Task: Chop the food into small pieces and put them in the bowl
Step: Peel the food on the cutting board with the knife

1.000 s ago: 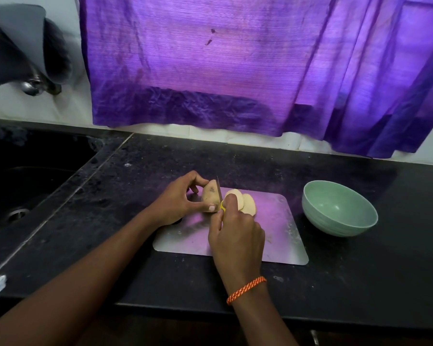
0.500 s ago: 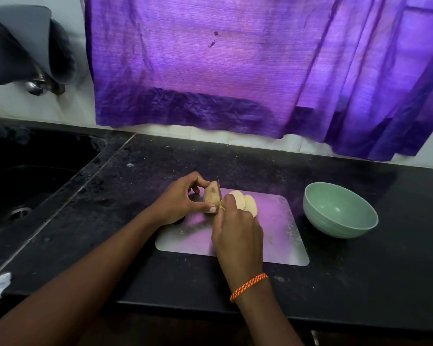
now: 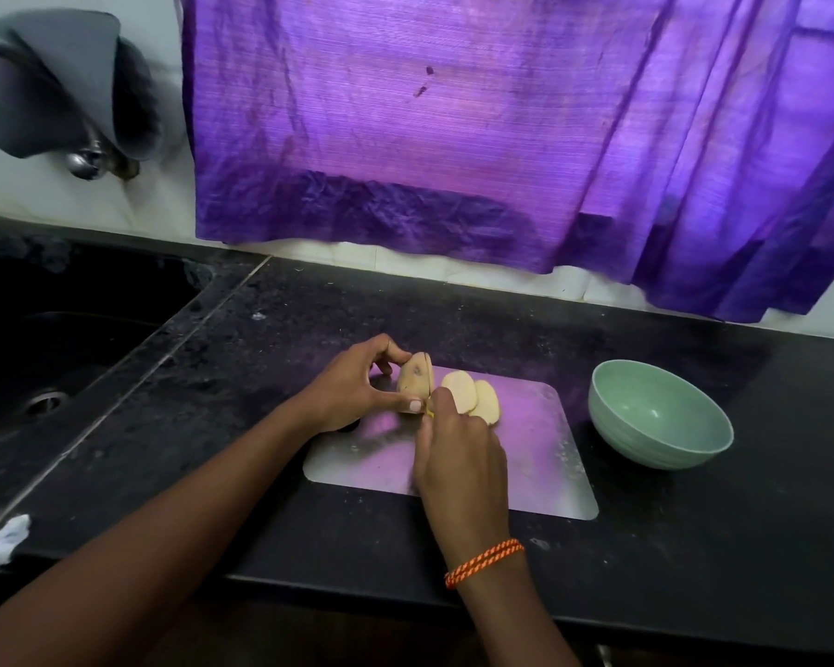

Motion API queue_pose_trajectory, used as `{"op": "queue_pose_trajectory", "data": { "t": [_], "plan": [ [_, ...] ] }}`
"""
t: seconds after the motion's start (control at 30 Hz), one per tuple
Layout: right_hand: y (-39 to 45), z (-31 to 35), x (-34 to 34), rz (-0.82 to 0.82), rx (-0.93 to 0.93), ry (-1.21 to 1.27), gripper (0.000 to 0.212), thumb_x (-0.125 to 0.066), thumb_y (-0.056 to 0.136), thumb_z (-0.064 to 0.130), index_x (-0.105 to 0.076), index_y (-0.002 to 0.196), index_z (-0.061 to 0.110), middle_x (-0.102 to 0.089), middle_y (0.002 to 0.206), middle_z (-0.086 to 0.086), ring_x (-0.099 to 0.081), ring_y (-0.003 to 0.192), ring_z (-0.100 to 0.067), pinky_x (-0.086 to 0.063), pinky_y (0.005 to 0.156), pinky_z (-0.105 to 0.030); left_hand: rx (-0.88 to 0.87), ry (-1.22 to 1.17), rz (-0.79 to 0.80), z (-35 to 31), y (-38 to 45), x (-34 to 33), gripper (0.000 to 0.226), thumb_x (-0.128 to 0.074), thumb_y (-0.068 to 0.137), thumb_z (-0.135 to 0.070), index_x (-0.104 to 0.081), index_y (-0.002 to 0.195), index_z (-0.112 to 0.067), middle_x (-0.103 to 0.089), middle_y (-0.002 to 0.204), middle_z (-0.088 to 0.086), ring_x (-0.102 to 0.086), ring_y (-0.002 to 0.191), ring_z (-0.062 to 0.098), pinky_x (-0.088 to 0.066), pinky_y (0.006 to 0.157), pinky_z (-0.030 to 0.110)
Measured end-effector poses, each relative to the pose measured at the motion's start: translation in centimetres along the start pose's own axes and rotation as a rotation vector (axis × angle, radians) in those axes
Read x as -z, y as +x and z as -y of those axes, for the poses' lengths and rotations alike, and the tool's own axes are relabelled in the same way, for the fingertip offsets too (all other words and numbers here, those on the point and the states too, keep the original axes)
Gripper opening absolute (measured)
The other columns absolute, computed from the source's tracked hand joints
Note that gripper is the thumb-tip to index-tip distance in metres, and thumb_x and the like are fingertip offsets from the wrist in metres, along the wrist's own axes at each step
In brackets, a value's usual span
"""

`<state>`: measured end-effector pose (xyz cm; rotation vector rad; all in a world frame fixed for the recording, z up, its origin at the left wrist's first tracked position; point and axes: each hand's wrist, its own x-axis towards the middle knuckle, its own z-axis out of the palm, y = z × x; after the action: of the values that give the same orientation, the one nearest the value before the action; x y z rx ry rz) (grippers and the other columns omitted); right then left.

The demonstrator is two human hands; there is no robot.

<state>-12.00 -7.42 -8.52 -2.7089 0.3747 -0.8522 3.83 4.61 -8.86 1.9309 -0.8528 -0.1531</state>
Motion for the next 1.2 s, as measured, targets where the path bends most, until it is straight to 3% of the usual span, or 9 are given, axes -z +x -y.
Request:
{"op": "queue_pose_trajectory", "data": {
  "t": [0.1,0.3,0.53,0.7,0.8,0.93,1.07,1.2],
  "plan": [
    [0.4,0.3,0.1,0.023,-0.011,0.006,0.008,-0.055,0.103,0.02,-0.053,0.111,0.021,-0.055,0.077,0.0,-0.055,0.064,-0.021,-0.041,0.051,-0.032,-0.002,-0.003,-0.008,0.0,-0.1,0.0,0.05,-0.098,0.072,-0.036,-0.069,0.113,-0.03,-0.07,0.117,-0.02,-0.063,0.112,0.002,-0.046,0.101,0.024],
    [-0.2,0.3,-0.2,0.057,0.004,-0.069,0.026,-0.052,0.101,0.013,-0.058,0.125,0.02,-0.062,0.082,-0.004,-0.054,0.067,-0.022,-0.034,0.055,-0.032,-0.002,0.004,-0.001,-0.1,-0.1,0.1,0.049,-0.097,0.074,-0.034,-0.07,0.115,-0.028,-0.07,0.116,-0.02,-0.063,0.112,0.002,-0.044,0.099,0.023],
    [-0.7,0.1,1.0,0.057,-0.106,-0.037,0.036,-0.054,0.102,0.023,-0.054,0.138,0.021,-0.066,0.092,-0.001,-0.063,0.076,-0.019,-0.042,0.058,-0.029,0.007,-0.044,0.005,-0.2,-0.4,0.1,0.058,-0.095,0.072,-0.048,-0.068,0.121,-0.031,-0.07,0.12,-0.019,-0.064,0.115,0.007,-0.049,0.111,0.043],
    [-0.5,0.7,1.5,0.002,-0.145,-0.023,0.013,-0.053,0.102,0.028,-0.054,0.112,0.021,-0.051,0.076,0.004,-0.044,0.063,-0.017,-0.026,0.049,-0.028,-0.005,-0.082,0.0,-0.3,-0.5,0.1,0.054,-0.098,0.074,-0.036,-0.069,0.119,-0.03,-0.071,0.122,-0.014,-0.065,0.115,0.013,-0.049,0.111,0.05],
    [-0.3,0.8,1.1,0.022,-0.119,0.013,0.012,-0.053,0.102,0.028,-0.054,0.111,0.02,-0.057,0.078,0.001,-0.058,0.067,-0.021,-0.038,0.053,-0.031,0.001,-0.094,0.0,-0.3,-0.5,0.1,0.056,-0.098,0.072,-0.039,-0.068,0.12,-0.032,-0.071,0.124,-0.014,-0.065,0.117,0.013,-0.049,0.112,0.048],
    [-0.1,0.5,1.0,0.028,-0.122,0.039,0.012,-0.052,0.102,0.027,-0.055,0.112,0.02,-0.062,0.083,-0.002,-0.063,0.073,-0.023,-0.04,0.055,-0.032,0.021,-0.102,0.042,-0.5,-0.4,0.4,0.054,-0.095,0.079,-0.026,-0.068,0.125,-0.026,-0.071,0.127,-0.014,-0.064,0.122,0.007,-0.045,0.117,0.041],
    [-0.1,0.4,1.0,0.013,-0.119,0.059,0.011,-0.053,0.103,0.027,-0.055,0.11,0.02,-0.06,0.081,-0.001,-0.052,0.067,-0.02,-0.036,0.055,-0.03,0.025,-0.107,0.052,-0.6,-0.5,0.5,0.054,-0.094,0.08,-0.025,-0.068,0.126,-0.025,-0.071,0.128,-0.014,-0.063,0.124,0.007,-0.045,0.117,0.039],
    [-0.1,0.6,1.0,-0.111,-0.136,0.044,0.01,-0.061,0.098,0.024,-0.058,0.106,0.018,-0.052,0.07,0.003,-0.037,0.057,-0.015,-0.022,0.045,-0.024,0.002,-0.093,0.05,-0.7,-0.7,0.3,0.052,-0.094,0.081,-0.028,-0.069,0.127,-0.029,-0.071,0.129,-0.014,-0.063,0.124,0.009,-0.046,0.115,0.042]
  ]
}}
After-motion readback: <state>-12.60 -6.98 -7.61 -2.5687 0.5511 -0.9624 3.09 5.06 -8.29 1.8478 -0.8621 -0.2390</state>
